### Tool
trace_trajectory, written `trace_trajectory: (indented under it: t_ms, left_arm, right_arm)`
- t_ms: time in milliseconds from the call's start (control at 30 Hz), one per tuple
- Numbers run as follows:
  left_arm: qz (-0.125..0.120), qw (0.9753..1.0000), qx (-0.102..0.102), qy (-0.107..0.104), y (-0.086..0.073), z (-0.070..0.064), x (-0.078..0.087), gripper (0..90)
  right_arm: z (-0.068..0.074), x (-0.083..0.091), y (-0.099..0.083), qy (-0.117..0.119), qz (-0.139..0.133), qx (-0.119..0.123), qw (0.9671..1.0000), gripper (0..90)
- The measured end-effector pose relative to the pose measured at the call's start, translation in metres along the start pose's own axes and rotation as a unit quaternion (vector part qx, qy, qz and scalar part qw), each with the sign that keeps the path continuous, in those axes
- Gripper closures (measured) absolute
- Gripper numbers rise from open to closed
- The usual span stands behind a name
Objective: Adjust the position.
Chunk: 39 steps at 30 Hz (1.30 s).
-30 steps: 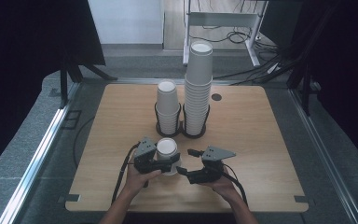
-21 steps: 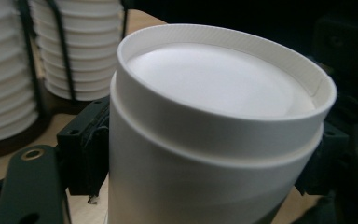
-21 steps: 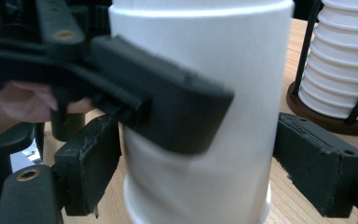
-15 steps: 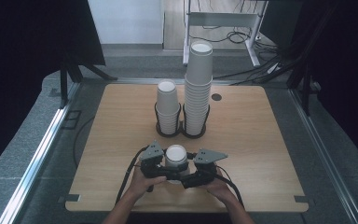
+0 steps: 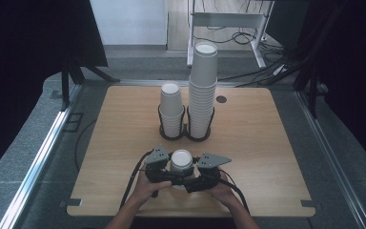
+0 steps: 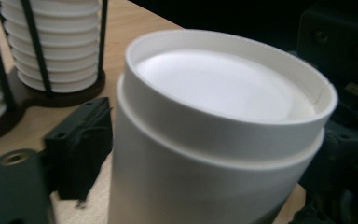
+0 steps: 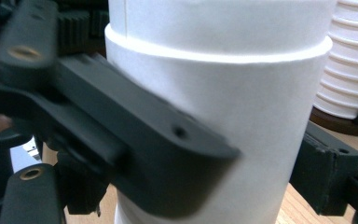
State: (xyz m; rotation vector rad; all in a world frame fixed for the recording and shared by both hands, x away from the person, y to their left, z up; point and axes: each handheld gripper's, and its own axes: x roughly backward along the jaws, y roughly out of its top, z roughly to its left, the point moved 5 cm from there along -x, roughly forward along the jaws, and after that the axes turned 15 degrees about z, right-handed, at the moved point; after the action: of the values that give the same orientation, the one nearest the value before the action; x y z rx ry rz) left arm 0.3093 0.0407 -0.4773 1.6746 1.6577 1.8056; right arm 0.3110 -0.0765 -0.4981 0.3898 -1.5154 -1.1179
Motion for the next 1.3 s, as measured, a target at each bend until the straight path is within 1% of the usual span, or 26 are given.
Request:
trace_trajectory:
  t_ms: [100, 133, 167, 200, 233, 333, 433, 533, 600, 733, 767, 800, 833, 867, 933, 1067, 1133, 1167, 1233, 1300]
  left_arm:
    - [-0.007, 0.9999, 0.003, 0.015, 0.003, 0.003, 0.008, 8.6]
    - [-0.013, 0.9998, 0.002, 0.016, 0.005, 0.005, 0.014, 5.8]
    - [-0.013, 0.9998, 0.002, 0.016, 0.005, 0.005, 0.014, 5.2]
    - [-0.017, 0.9997, 0.002, 0.015, 0.006, 0.006, 0.017, 5.1]
    - [-0.021, 0.9996, 0.002, 0.016, 0.006, 0.007, 0.020, 5.1]
    - [-0.028, 0.9995, 0.009, 0.012, 0.007, 0.010, 0.024, 5.0]
    - [-0.025, 0.9995, 0.009, 0.016, 0.007, 0.011, 0.025, 5.2]
    - [-0.022, 0.9997, 0.006, 0.013, 0.005, 0.012, 0.025, 5.4]
    - [-0.015, 0.9998, 0.003, 0.012, 0.004, 0.012, 0.024, 5.7]
    - [0.003, 1.0000, -0.006, 0.003, 0.000, 0.010, 0.019, 6.0]
    - [0.009, 0.9999, -0.010, 0.000, -0.002, 0.009, 0.016, 6.1]
    - [0.021, 0.9996, -0.017, -0.002, -0.004, 0.006, 0.012, 6.0]
    - [0.021, 0.9996, -0.017, -0.002, -0.004, 0.006, 0.012, 5.9]
    - [0.029, 0.9994, -0.021, -0.004, -0.005, 0.005, 0.009, 6.1]
    - [0.034, 0.9991, -0.023, -0.008, -0.006, 0.003, 0.005, 5.9]
    - [0.047, 0.9986, -0.024, -0.004, -0.009, -0.001, -0.003, 6.6]
    - [0.051, 0.9984, -0.025, -0.004, -0.010, -0.003, -0.009, 6.6]
    - [0.051, 0.9984, -0.025, -0.004, -0.010, -0.003, -0.009, 6.6]
    - [0.053, 0.9982, -0.028, 0.000, -0.011, -0.004, -0.013, 6.6]
    - [0.055, 0.9979, -0.032, 0.010, -0.012, -0.005, -0.017, 6.8]
  right_arm:
    - [-0.003, 0.002, -0.001, 0.003, -0.005, -0.010, 0.9999, 17.5]
    - [-0.007, 0.004, -0.001, 0.000, -0.010, -0.017, 0.9998, 17.6]
    - [-0.007, 0.004, -0.001, 0.000, -0.010, -0.017, 0.9998, 17.6]
    - [-0.011, 0.007, -0.001, -0.002, -0.016, -0.025, 0.9996, 17.6]
    - [-0.011, 0.007, -0.001, -0.002, -0.016, -0.025, 0.9996, 17.6]
    - [-0.016, 0.012, -0.001, 0.001, -0.025, -0.038, 0.9990, 17.8]
    - [-0.020, 0.015, -0.002, -0.001, -0.032, -0.046, 0.9984, 17.9]
    - [-0.023, 0.018, -0.001, -0.004, -0.039, -0.049, 0.9980, 17.9]
    - [-0.026, 0.022, -0.001, -0.005, -0.047, -0.058, 0.9972, 18.0]
    - [-0.029, 0.027, 0.000, -0.008, -0.056, -0.065, 0.9962, 17.9]
    - [-0.031, 0.028, 0.000, -0.009, -0.060, -0.068, 0.9959, 18.0]
    - [-0.032, 0.031, 0.000, -0.011, -0.065, -0.074, 0.9951, 18.0]
    - [-0.032, 0.031, 0.000, -0.011, -0.065, -0.074, 0.9951, 18.0]
    - [-0.034, 0.032, 0.000, -0.013, -0.070, -0.077, 0.9944, 18.0]
    - [-0.034, 0.033, 0.001, -0.013, -0.072, -0.079, 0.9942, 18.0]
    - [-0.033, 0.033, 0.002, -0.015, -0.078, -0.082, 0.9935, 18.0]
    - [-0.031, 0.032, 0.003, -0.012, -0.081, -0.081, 0.9933, 18.0]
    - [-0.031, 0.032, 0.003, -0.012, -0.081, -0.081, 0.9933, 18.0]
    - [-0.029, 0.031, 0.004, -0.009, -0.084, -0.080, 0.9932, 18.0]
    - [-0.026, 0.029, 0.005, -0.008, -0.084, -0.078, 0.9933, 18.1]
